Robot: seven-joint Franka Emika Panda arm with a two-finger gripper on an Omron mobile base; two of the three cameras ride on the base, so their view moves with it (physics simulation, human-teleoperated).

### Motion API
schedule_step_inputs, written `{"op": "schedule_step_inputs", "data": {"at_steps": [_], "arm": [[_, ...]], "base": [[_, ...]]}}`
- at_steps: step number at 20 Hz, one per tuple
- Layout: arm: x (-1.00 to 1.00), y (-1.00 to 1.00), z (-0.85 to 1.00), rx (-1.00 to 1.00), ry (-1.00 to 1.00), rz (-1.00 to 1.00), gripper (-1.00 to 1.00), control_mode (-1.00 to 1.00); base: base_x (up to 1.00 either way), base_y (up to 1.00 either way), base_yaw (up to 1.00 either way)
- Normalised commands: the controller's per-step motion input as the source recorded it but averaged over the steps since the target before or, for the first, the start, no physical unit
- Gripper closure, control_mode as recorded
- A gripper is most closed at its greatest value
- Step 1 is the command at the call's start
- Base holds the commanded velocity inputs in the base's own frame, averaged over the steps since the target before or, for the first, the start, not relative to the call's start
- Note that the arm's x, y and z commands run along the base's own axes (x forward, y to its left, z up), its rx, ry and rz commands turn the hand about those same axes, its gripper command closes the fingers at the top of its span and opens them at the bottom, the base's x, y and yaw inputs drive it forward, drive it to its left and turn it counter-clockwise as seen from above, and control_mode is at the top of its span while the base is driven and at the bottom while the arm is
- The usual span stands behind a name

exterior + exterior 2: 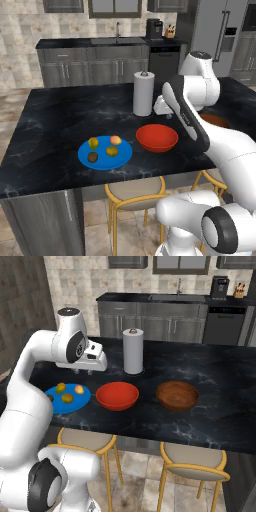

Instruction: Take the fruits from the plate on the dining counter and place two fruits in each bowl.

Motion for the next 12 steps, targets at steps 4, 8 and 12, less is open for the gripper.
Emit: {"op": "schedule_step_inputs", "data": {"at_steps": [4,8,12], "arm": [[-0.11,0.02,0.00,0.00,0.00,0.01,-1.00,-1.00],[-0.01,0.54,-0.01,0.00,0.00,0.07,-1.00,-1.00],[0.00,0.92,-0.13,0.00,0.09,0.05,-1.00,-1.00]], "base": [[0.00,0.00,0.00],[0.00,0.00,0.00],[0.00,0.00,0.00]]}}
